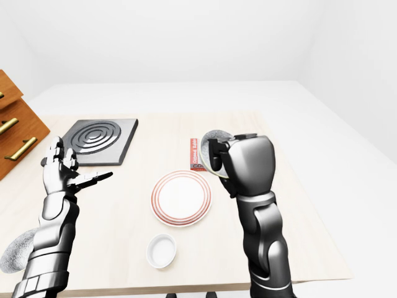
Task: Pick the akita bowl next to the plate and place it on the plate.
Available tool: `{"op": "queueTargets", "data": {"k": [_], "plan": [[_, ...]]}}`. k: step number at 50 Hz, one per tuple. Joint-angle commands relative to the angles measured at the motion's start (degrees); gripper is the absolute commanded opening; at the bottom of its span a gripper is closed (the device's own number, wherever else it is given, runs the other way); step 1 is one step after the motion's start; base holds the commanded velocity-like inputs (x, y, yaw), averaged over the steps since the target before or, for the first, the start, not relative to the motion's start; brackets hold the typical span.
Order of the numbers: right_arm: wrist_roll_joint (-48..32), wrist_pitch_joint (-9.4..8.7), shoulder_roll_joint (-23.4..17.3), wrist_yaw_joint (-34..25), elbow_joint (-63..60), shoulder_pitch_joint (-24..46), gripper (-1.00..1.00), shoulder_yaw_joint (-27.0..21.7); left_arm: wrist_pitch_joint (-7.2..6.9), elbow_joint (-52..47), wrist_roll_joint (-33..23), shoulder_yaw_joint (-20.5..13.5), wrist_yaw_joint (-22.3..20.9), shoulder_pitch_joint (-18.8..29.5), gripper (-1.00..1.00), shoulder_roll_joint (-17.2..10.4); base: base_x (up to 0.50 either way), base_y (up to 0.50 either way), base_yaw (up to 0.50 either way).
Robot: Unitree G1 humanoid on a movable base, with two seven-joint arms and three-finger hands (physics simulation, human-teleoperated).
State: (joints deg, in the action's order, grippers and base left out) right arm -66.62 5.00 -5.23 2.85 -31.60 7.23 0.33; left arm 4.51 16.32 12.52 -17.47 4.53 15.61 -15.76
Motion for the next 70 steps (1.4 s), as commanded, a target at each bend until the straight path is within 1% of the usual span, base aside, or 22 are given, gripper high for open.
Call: {"op": "queueTargets", "data": {"k": [1, 5, 8, 10, 14, 17, 19, 24, 28, 30, 31, 33, 36, 39, 46, 48, 54, 56, 59, 60, 63, 70], "plan": [[-1.3, 0.0, 1.6, -3.0, 1.8, 1.7, -1.0, 4.1, 0.08, 0.3, 0.1, 0.0, -0.1, 0.2, 1.0, 0.0, 0.0, 0.0, 0.0], [-2.7, 0.0, 1.4, -2.2, 4.5, 1.6, -1.0, 4.7, -0.18, -0.1, 0.1, 0.0, 0.1, 0.1, 1.0, 0.0, 0.0, 0.0, 0.0], [-4.0, 0.0, 1.4, -1.7, 5.9, 1.5, -1.0, 5.2, 0.33, 0.7, 0.1, 0.0, -0.1, 0.3, 1.0, -0.1, 0.0, 0.0, 0.0], [-4.7, 0.0, 1.5, -2.0, 6.8, 1.7, -1.0, 5.8, -0.22, -0.1, 0.1, 0.1, 0.1, 0.1, 1.0, 0.0, 0.0, 0.0, 0.0], [-6.9, 0.0, 1.6, -1.5, 9.7, 1.8, -1.0, 7.3, -0.19, -0.1, 0.1, 0.1, 0.1, 0.0, 1.0, 0.0, 0.0, 0.0, 0.0], [-9.1, 0.0, 1.3, -0.3, 12.2, 2.0, -1.0, 7.9, 0.39, 0.8, 0.1, 0.1, -0.1, 0.3, 1.0, 0.0, 0.0, 0.0, 0.0], [-10.3, 0.0, 1.3, 0.9, 14.0, 2.1, -1.0, 8.2, -0.1, 0.0, 0.1, 0.1, 0.0, 0.1, 1.0, 0.0, 0.0, 0.0, 0.0], [-12.4, 0.0, 1.4, 3.0, 17.5, 3.0, -1.0, 8.5, 0.07, 0.4, 0.2, 0.0, -0.1, 0.3, 1.0, 0.0, 0.0, 0.0, 0.0], [-13.5, 0.0, 1.4, 4.4, 19.3, 3.5, -1.0, 8.9, -0.76, -0.7, 0.3, 0.1, 0.1, 0.0, 1.0, 0.1, 0.0, 0.0, 0.0], [-13.8, 0.0, 1.4, 4.7, 19.6, 3.4, -1.0, 9.1, -0.47, -0.2, 0.3, 0.0, 0.0, 0.1, 1.0, 0.0, 0.0, 0.0, 0.0], [-14.2, 0.0, 1.4, 5.2, 20.0, 3.4, -1.0, 9.3, 0.25, 0.8, 0.3, 0.0, -0.2, 0.4, 1.0, 0.0, 0.0, 0.0, 0.0], [-14.5, 0.0, 1.7, 5.1, 20.1, 3.4, -1.0, 9.7, -0.11, 0.3, 0.3, 0.0, 0.0, 0.2, 1.0, 0.0, 0.0, 0.0, 0.0], [-15.4, 0.0, 2.2, 5.7, 20.7, 3.2, -1.0, 10.7, 0.39, 1.0, 0.4, 0.0, -0.2, 0.4, 1.0, -0.1, 0.0, 0.0, 0.0], [-16.4, 0.0, 2.5, 6.9, 22.0, 3.4, -1.0, 11.2, -0.02, 0.4, 0.4, 0.1, -0.1, 0.3, 1.0, -0.1, 0.0, 0.0, 0.0], [-17.9, 0.0, 3.2, 9.1, 24.4, 3.5, -1.0, 12.6, 0.07, 0.3, 0.4, 0.1, -0.1, 0.1, 1.0, 0.1, 0.0, 0.0, 0.0], [-18.4, 0.0, 3.3, 9.6, 24.9, 3.5, -1.0, 12.9, -0.5, -0.5, 0.4, 0.1, 0.0, -0.1, 1.0, 0.0, 0.0, 0.0, 0.0], [-20.2, 0.0, 4.0, 10.9, 26.3, 3.2, -1.0, 14.7, 0.48, 1.0, 0.3, 0.1, -0.3, 0.4, 1.0, 0.0, 0.0, 0.0, 0.0], [-20.4, 0.0, 4.2, 11.0, 26.4, 3.1, -1.0, 15.1, -0.36, -0.2, 0.4, 0.1, -0.1, 0.0, 1.0, 0.0, 0.0, 0.0, 0.0], [-20.4, 0.0, 4.2, 11.0, 26.4, 3.1, -1.0, 15.1, -0.41, -0.3, 0.4, 0.1, -0.1, 0.0, 1.0, 0.1, 0.0, 0.0, 0.0], [-21.2, 0.0, 4.4, 12.0, 27.3, 2.7, -1.0, 15.7, 0.08, 0.4, 0.4, 0.1, -0.3, 0.2, 1.0, 0.0, 0.0, 0.0, 0.0], [-22.0, 0.0, 4.4, 12.9, 28.2, 2.6, -1.0, 16.2, -0.71, -0.7, 0.4, 0.1, -0.1, -0.1, 1.0, 0.1, 0.0, 0.0, 0.0], [-23.0, 0.0, 4.7, 14.3, 31.6, 3.7, -1.0, 16.5, -0.65, -0.6, 0.3, 0.0, -0.2, 0.0, 1.0, 0.1, 0.0, 0.0, 0.0]]}}
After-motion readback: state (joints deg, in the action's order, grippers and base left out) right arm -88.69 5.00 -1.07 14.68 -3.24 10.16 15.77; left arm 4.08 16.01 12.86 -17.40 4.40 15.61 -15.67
